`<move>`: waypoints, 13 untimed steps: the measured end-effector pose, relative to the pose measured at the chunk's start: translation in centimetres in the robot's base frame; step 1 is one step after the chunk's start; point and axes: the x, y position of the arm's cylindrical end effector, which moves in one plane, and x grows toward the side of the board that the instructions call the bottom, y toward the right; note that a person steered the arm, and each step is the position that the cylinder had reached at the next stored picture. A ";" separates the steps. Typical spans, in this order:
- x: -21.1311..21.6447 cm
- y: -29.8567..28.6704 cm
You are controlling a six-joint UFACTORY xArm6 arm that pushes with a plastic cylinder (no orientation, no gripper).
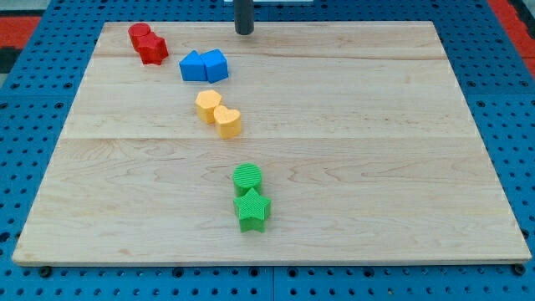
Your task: Move the blue triangle right to the yellow hexagon
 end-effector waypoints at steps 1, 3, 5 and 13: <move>5.1 -5.6; 11.9 -4.9; 13.5 -7.5; 15.4 -6.8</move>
